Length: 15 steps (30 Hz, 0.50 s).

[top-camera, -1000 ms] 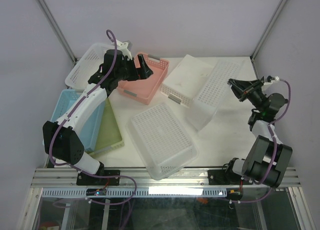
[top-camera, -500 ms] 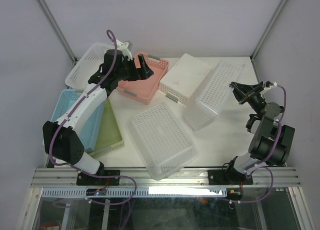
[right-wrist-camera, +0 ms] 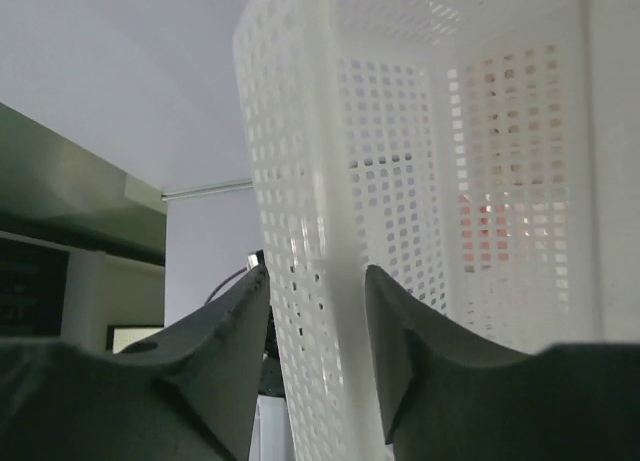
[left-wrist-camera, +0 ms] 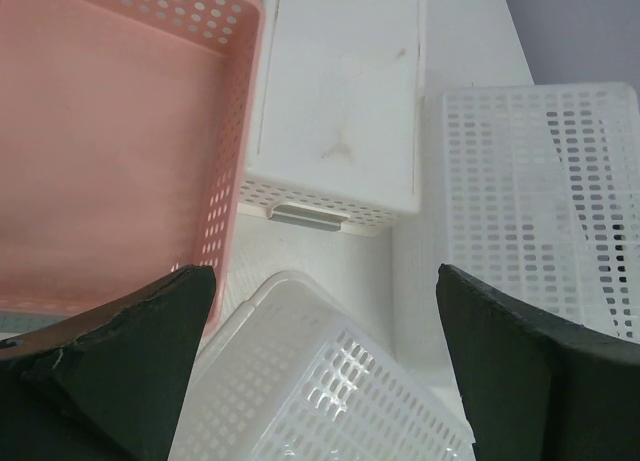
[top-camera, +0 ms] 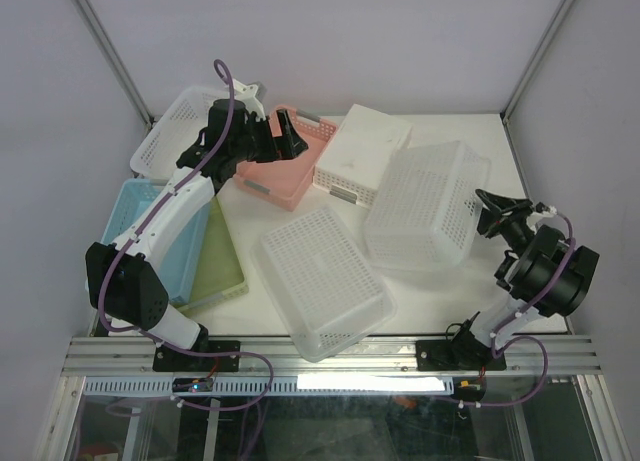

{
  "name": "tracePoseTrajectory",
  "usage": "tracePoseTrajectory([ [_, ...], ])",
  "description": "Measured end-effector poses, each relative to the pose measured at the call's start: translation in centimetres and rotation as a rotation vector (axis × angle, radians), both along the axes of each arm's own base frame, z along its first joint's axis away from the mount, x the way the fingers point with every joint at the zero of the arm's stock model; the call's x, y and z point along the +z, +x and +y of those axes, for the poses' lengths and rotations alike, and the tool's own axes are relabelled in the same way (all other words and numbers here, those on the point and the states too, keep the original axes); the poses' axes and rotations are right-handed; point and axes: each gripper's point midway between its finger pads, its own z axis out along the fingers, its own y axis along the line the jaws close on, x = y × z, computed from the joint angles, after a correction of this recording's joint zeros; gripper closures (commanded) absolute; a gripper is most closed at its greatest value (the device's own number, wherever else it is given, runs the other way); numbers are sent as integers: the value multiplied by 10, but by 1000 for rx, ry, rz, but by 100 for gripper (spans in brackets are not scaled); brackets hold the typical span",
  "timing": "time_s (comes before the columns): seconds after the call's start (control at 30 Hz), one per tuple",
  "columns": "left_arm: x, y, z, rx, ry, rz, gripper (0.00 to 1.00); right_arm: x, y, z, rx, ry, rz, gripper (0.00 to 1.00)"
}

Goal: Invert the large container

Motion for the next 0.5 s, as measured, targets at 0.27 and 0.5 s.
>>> tracePoseTrajectory([
  [0.27,5,-4,-11,-27,-4,-7,1,-20,-4,-3,6,-50,79,19],
  [0.5,10,-4,-15,-34,-8,-16,1,-33,19,-47,-190,-419,329,16],
])
